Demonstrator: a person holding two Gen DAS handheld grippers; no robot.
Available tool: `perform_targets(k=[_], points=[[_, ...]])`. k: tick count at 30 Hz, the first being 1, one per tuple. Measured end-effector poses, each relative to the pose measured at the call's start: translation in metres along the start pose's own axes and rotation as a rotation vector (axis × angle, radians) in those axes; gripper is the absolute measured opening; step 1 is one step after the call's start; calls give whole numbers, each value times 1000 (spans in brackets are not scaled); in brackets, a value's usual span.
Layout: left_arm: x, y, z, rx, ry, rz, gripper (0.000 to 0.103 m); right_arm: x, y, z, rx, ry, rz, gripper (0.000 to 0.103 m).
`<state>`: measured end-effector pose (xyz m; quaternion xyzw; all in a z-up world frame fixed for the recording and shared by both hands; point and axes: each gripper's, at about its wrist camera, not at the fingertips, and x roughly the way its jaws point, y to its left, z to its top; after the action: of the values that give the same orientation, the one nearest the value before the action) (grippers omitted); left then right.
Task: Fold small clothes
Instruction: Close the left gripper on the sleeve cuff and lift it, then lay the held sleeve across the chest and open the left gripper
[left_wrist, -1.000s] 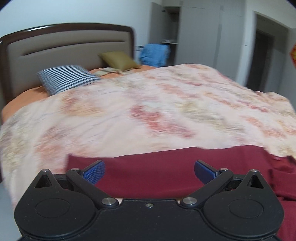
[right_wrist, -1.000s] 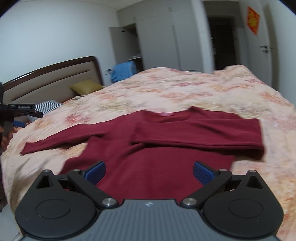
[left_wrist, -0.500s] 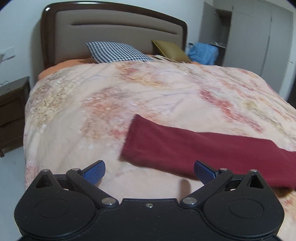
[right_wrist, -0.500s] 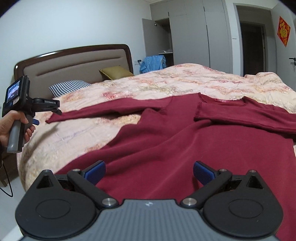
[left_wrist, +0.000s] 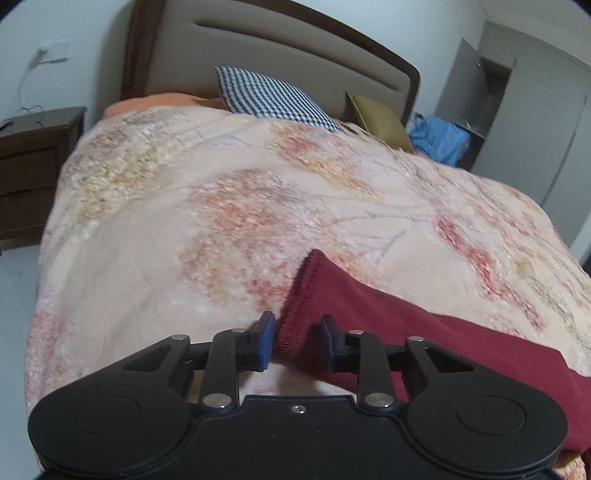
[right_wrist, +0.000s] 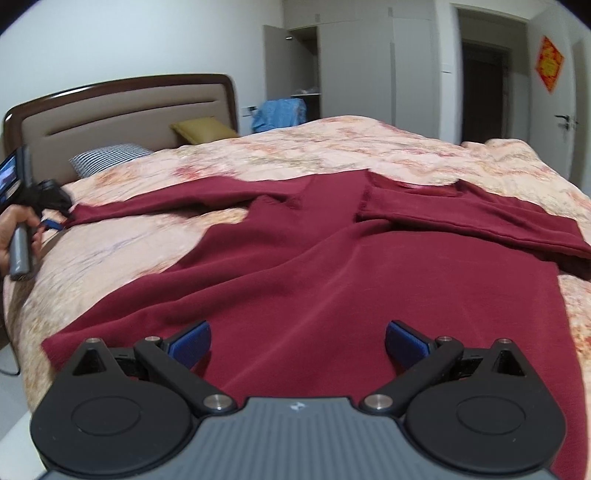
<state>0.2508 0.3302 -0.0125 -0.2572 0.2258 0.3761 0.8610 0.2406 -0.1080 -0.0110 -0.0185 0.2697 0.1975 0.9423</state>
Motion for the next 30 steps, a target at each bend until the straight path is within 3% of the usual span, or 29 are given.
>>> perform_targets(k=[4, 9, 13, 17, 22, 30], points=[[3, 4, 3, -30, 23, -7, 32, -5, -14, 1, 47, -5, -18, 103], [1, 5, 12, -44, 31, -15, 6, -9, -22, 1, 54, -5, -25, 103], [-5, 3, 22, -61, 27, -27, 4, -10, -25, 2, 60, -10, -25, 103], [-17, -14, 37, -5, -5, -42, 3, -12, -27, 4, 68, -24, -20, 103], [-43, -63, 60, 80, -75, -108, 3, -16, -36, 8, 84, -52, -13, 103], [-100, -197, 75, 194, -171, -326, 3, -31, -63, 14, 77, -80, -22, 103]])
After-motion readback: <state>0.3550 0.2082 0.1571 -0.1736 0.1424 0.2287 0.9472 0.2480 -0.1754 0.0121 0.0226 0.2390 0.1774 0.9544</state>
